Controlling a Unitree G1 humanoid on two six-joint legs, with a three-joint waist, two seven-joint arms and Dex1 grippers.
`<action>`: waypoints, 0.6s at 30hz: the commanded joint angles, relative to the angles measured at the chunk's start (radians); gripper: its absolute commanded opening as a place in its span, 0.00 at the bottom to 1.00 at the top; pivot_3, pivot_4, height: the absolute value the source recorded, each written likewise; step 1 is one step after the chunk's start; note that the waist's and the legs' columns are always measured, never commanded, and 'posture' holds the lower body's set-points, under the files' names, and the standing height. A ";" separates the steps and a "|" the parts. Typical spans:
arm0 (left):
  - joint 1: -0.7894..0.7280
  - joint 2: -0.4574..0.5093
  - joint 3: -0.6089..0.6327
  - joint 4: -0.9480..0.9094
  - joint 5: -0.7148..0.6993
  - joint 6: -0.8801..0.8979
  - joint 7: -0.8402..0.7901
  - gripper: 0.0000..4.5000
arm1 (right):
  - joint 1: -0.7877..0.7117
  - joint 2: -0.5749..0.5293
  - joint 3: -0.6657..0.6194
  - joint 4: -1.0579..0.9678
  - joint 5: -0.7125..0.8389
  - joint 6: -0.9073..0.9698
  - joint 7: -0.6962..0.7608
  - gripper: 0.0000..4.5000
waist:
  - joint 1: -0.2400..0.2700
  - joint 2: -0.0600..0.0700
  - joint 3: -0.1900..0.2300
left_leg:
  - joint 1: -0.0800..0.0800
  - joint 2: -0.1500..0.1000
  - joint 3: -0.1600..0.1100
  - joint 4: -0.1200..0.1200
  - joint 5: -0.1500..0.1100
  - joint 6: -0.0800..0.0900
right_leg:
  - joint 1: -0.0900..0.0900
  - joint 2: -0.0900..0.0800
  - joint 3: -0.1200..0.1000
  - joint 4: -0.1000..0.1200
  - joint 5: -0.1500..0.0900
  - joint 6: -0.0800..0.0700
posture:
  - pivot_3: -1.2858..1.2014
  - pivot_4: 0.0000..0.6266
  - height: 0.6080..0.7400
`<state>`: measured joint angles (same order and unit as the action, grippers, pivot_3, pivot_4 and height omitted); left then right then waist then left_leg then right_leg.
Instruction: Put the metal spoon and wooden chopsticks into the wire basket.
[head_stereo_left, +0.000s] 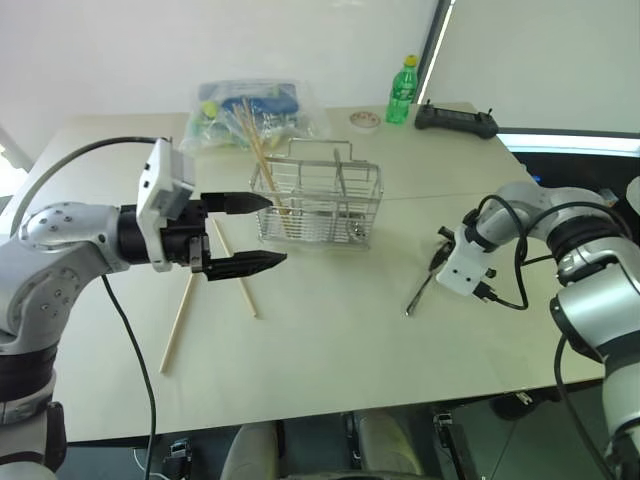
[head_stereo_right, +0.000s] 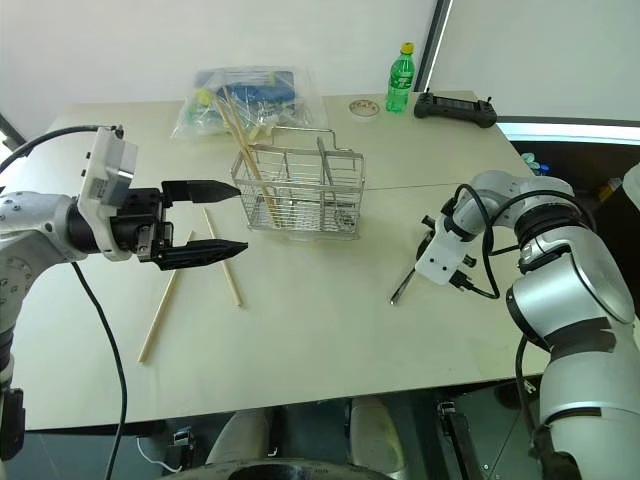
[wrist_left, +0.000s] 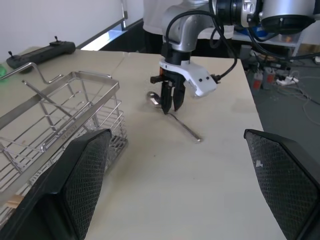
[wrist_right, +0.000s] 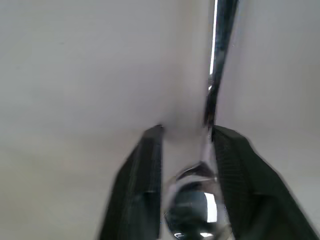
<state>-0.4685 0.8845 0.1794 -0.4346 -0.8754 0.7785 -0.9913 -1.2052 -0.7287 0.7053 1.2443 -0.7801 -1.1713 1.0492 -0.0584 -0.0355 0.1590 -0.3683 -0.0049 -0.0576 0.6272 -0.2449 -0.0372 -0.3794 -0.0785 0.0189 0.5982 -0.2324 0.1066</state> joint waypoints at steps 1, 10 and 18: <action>-0.021 0.003 0.033 -0.028 -0.027 -0.001 0.016 1.00 | 0.041 0.052 -0.018 0.020 0.055 0.010 0.032 0.01 | -0.008 -0.001 -0.001 | 0.001 0.000 0.000 0.000 0.000 0.000 | 0.000 0.000 0.000 0.000 0.000 0.000 | 0.52 0.24 0.89; -0.054 -0.007 0.013 -0.002 -0.019 -0.016 0.021 1.00 | 0.068 0.027 -0.037 -0.002 0.081 0.015 0.068 0.01 | -0.012 -0.001 0.000 | 0.008 0.001 0.000 -0.007 0.000 0.000 | 0.003 0.001 0.000 0.001 -0.001 -0.002 | 0.52 0.24 0.89; -0.118 -0.035 -0.028 0.073 0.031 -0.055 -0.013 1.00 | 0.111 -0.030 -0.124 -0.089 0.282 -0.043 0.153 0.01 | -0.009 0.001 0.002 | 0.012 0.001 0.000 -0.011 0.000 0.000 | 0.005 0.001 0.000 0.000 -0.003 -0.003 | 0.52 0.24 0.89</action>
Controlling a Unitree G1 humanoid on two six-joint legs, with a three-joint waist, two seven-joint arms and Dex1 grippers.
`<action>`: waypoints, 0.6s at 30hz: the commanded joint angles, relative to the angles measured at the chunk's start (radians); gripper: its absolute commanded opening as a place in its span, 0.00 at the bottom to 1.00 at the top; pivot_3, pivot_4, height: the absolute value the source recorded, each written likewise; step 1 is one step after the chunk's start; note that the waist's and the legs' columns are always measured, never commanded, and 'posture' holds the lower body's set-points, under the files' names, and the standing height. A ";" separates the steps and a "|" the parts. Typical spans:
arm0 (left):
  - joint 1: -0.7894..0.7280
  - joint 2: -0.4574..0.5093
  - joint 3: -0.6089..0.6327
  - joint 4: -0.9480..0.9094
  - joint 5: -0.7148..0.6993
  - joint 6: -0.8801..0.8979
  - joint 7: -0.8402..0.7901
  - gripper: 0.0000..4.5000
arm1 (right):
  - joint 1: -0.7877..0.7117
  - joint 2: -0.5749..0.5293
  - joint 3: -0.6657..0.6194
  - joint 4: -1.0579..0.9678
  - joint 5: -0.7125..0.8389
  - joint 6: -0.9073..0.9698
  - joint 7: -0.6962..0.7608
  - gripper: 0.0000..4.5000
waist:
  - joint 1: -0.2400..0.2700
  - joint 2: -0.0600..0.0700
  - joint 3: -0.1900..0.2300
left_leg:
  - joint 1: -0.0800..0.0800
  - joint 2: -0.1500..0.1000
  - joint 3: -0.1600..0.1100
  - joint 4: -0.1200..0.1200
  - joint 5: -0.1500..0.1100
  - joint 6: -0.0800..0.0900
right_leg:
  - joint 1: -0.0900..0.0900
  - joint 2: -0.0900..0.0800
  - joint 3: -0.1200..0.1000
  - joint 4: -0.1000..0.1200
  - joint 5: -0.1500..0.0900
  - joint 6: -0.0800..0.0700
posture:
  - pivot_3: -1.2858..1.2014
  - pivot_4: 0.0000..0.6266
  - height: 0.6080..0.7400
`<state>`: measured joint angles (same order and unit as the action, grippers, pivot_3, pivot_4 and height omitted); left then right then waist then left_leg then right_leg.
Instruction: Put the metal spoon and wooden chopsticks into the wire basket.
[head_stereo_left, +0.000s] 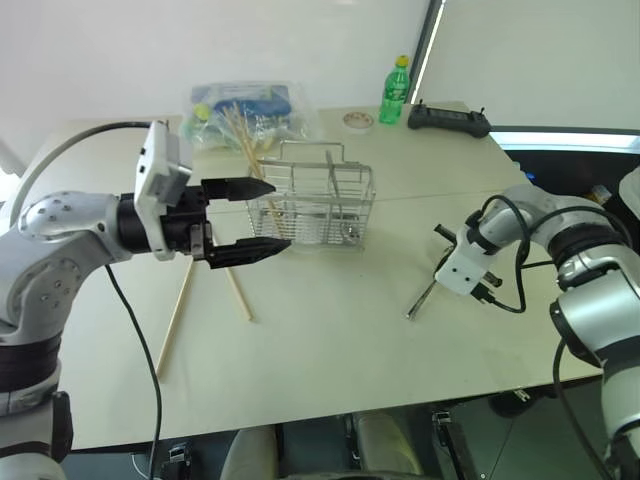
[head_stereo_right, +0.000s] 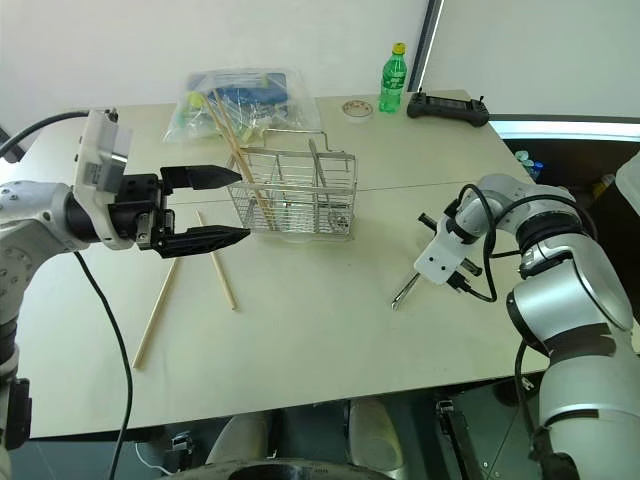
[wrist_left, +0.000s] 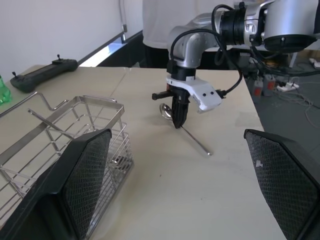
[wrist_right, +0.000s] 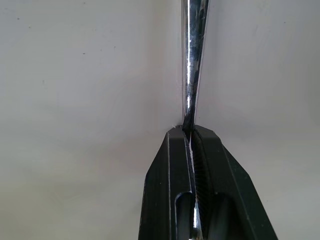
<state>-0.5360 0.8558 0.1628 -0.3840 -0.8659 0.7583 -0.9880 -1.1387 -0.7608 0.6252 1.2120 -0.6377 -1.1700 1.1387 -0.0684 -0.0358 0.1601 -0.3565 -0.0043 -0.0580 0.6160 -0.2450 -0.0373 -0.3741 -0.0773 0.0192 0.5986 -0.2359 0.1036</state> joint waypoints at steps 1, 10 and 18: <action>-0.060 -0.010 -0.017 0.035 0.030 -0.042 -0.024 1.00 | 0.067 -0.005 -0.060 -0.087 0.200 -0.029 0.106 0.01 | 0.000 0.002 0.002 | 0.000 0.000 0.000 0.000 0.000 0.000 | 0.000 0.000 0.000 0.000 0.000 0.000 | 0.52 0.24 0.89; -0.135 -0.041 -0.058 0.129 0.088 -0.092 -0.082 1.00 | 0.174 -0.066 -0.100 -0.265 0.321 0.088 0.190 0.01 | 0.006 0.013 0.009 | -0.001 0.000 0.001 -0.001 0.000 0.000 | -0.001 0.000 0.000 0.000 0.000 0.002 | 0.52 0.24 0.89; -0.156 -0.056 -0.058 0.156 0.109 -0.099 -0.098 1.00 | 0.286 -0.114 -0.211 -0.555 0.579 0.341 0.261 0.01 | 0.014 0.014 0.012 | -0.002 0.000 0.001 -0.001 0.000 0.000 | -0.002 -0.001 0.001 0.000 0.000 0.001 | 0.52 0.24 0.89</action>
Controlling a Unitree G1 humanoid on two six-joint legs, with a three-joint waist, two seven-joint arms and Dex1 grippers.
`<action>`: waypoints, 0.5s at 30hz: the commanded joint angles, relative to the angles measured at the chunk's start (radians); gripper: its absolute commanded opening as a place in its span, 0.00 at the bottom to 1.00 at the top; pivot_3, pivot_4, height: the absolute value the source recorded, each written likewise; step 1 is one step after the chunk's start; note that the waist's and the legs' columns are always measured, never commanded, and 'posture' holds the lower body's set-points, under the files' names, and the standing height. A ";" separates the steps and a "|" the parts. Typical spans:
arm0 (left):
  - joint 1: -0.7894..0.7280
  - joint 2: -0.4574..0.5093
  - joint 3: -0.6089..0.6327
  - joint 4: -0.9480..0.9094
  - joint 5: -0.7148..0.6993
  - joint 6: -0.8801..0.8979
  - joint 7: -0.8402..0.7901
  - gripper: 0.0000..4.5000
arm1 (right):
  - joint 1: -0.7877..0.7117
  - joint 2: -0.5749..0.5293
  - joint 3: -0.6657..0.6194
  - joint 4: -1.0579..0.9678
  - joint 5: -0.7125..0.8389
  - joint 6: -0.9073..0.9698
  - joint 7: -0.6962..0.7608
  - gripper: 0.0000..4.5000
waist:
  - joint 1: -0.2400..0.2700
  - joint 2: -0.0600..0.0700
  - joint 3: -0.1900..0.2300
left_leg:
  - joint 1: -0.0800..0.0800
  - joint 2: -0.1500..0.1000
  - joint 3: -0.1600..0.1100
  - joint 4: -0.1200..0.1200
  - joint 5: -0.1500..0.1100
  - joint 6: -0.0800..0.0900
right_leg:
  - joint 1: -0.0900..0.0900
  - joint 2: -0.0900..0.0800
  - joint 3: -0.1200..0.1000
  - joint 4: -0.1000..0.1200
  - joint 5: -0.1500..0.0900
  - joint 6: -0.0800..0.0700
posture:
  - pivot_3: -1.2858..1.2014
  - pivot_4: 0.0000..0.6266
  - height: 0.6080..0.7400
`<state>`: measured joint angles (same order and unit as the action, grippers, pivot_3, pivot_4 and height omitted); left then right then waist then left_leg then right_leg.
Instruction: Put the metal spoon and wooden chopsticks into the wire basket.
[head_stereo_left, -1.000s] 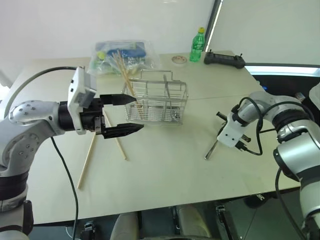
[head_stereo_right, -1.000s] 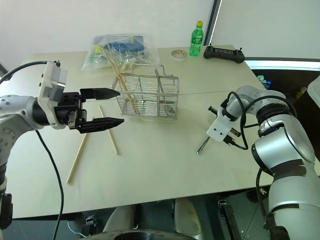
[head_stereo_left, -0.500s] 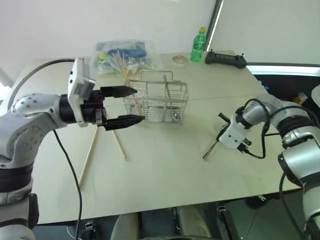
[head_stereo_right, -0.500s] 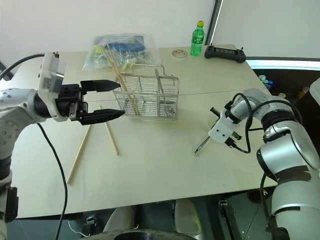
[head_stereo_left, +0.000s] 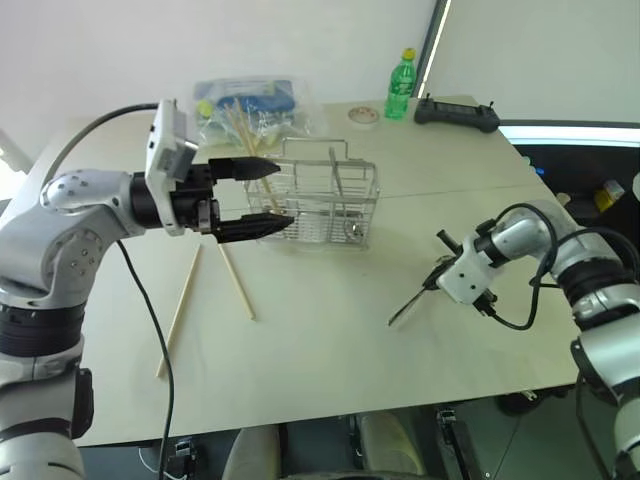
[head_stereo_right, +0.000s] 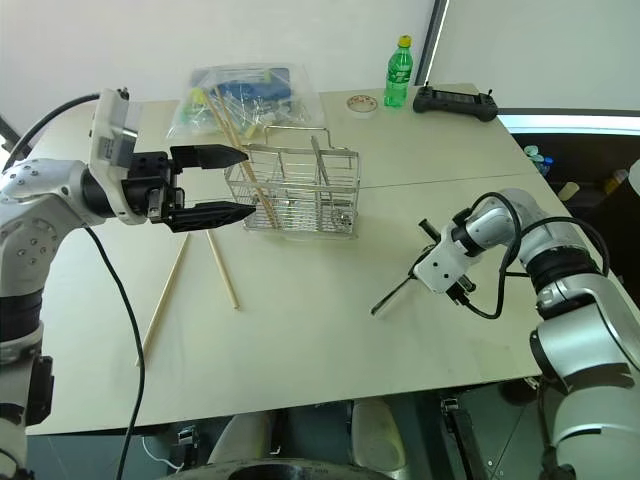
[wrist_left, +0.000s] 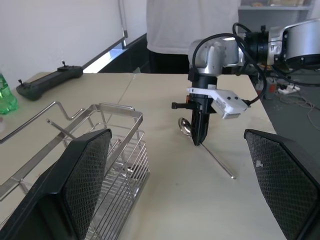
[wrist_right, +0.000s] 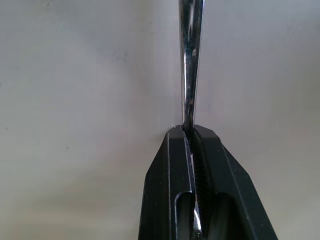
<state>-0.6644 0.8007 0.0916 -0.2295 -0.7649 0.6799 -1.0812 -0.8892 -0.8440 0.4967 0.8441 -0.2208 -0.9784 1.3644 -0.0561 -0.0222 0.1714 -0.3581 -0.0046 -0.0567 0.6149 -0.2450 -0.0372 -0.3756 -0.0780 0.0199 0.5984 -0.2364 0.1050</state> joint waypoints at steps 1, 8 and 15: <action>-0.029 -0.001 0.015 0.001 0.008 -0.020 -0.006 1.00 | 0.059 -0.040 -0.106 -0.257 0.210 0.216 0.045 0.01 | 0.003 0.001 0.001 | 0.000 0.000 0.000 0.000 0.000 0.000 | 0.000 0.000 0.000 0.000 0.000 0.000 | 0.52 0.24 0.89; -0.030 0.001 0.041 0.006 0.015 -0.029 0.005 1.00 | 0.146 -0.067 -0.445 -0.929 0.779 1.212 -0.256 0.01 | 0.020 0.003 0.002 | -0.016 0.001 -0.003 0.002 0.001 -0.001 | -0.016 -0.001 0.000 0.004 0.001 0.001 | 0.52 0.24 0.89; -0.045 -0.004 0.040 0.031 0.030 -0.047 0.009 1.00 | -0.004 0.137 -0.636 -1.000 0.985 1.612 -0.711 0.01 | 0.040 0.002 0.001 | -0.017 0.001 0.001 0.002 0.001 -0.001 | -0.016 -0.002 0.000 0.000 0.001 -0.001 | 0.52 0.24 0.89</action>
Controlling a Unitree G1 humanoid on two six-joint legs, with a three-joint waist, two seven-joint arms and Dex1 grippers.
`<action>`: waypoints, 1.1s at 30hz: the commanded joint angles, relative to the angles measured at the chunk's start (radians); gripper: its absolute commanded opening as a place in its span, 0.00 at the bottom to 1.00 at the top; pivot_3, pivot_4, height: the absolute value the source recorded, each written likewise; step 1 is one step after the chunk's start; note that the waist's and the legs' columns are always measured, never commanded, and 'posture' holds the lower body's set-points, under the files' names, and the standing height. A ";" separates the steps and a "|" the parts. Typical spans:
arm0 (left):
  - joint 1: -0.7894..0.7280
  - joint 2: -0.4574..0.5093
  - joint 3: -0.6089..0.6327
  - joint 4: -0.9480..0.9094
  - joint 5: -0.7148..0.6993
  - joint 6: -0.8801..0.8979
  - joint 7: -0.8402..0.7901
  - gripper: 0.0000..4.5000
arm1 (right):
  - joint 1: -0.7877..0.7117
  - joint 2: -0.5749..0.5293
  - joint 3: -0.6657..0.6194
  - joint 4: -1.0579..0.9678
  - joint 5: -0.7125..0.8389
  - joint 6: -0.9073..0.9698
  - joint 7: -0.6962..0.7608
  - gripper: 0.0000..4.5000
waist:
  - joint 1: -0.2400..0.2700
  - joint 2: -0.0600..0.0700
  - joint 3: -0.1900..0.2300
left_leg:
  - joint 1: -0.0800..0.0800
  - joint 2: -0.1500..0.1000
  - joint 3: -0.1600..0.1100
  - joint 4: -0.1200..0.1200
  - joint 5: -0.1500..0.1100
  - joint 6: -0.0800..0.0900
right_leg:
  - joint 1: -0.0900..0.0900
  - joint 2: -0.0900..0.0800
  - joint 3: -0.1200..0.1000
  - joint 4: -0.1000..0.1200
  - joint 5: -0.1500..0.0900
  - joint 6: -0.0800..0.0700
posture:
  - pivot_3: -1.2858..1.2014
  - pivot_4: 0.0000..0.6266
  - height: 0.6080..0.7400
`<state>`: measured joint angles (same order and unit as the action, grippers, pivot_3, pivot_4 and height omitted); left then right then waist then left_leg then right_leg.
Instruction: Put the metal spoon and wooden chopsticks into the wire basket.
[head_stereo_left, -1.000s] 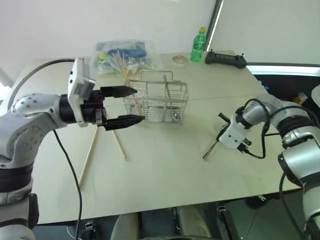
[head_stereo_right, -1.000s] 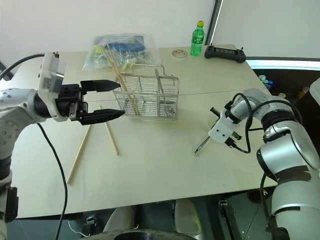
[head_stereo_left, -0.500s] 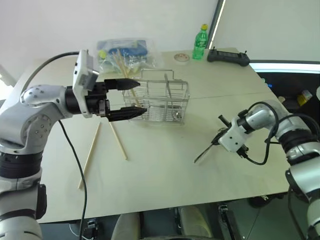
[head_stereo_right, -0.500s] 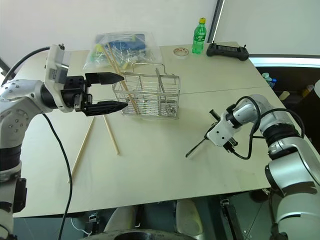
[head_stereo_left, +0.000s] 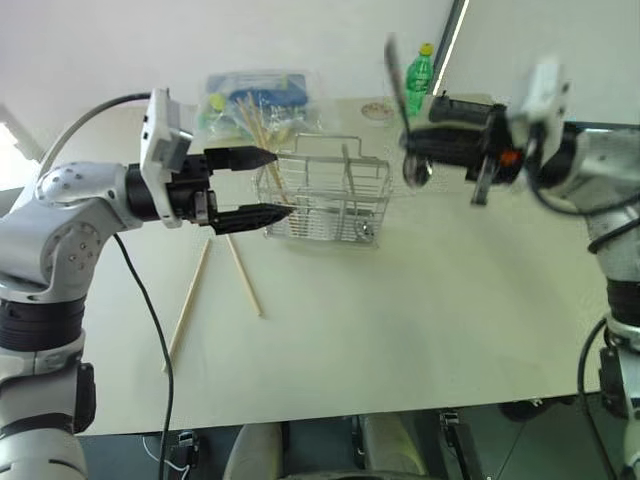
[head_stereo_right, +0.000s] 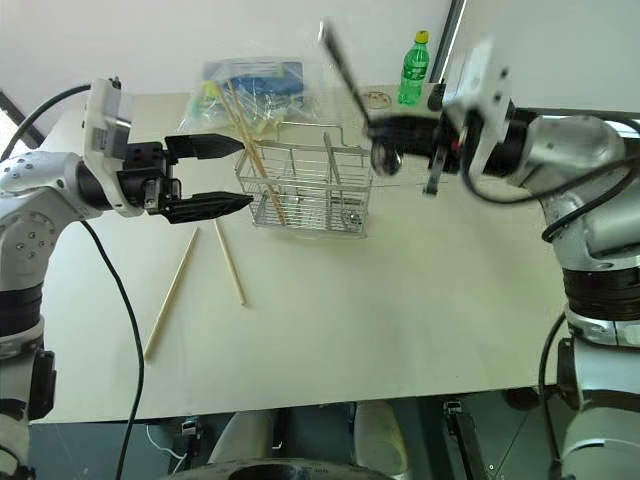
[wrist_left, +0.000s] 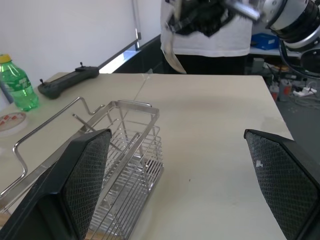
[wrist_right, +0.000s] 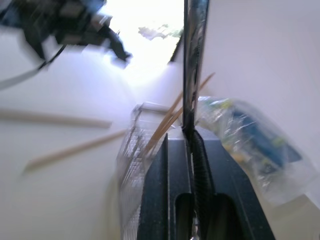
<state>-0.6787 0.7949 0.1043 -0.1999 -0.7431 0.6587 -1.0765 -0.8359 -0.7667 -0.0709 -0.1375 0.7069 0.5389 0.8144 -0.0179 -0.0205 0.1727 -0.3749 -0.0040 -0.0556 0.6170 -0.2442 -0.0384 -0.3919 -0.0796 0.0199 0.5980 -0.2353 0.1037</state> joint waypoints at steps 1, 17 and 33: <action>-0.036 -0.001 0.026 0.005 0.010 -0.028 0.005 1.00 | -0.071 0.091 -0.077 -0.013 0.061 0.117 -0.203 0.01 | 0.004 0.000 0.000 | 0.000 0.000 0.000 0.000 0.000 0.000 | 0.000 0.000 0.000 0.000 0.000 0.000 | 0.52 0.24 0.89; -0.081 -0.006 0.040 0.032 0.025 -0.029 0.027 1.00 | 0.075 0.360 -0.004 0.080 -0.159 0.006 -0.337 0.01 | 0.003 -0.001 0.000 | -0.013 -0.001 -0.001 0.000 0.000 0.001 | -0.011 0.000 -0.002 0.002 0.003 0.005 | 0.52 0.24 0.89; -0.095 -0.009 0.046 0.053 0.043 -0.042 0.052 1.00 | 0.125 0.336 -0.050 0.022 -0.188 0.033 -0.370 0.99 | 0.003 -0.001 -0.001 | -0.012 -0.001 -0.002 0.000 0.000 0.001 | -0.011 0.002 -0.002 0.004 0.003 0.005 | 0.52 0.24 0.89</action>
<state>-0.7482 0.7777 0.1140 -0.1455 -0.7060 0.6396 -1.0320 -0.6766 -0.3980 -0.0754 -0.0485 0.5123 0.5650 0.4350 -0.0145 -0.0216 0.1718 -0.3868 -0.0050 -0.0578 0.6172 -0.2440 -0.0375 -0.4031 -0.0778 0.0178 0.6019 -0.2321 0.1091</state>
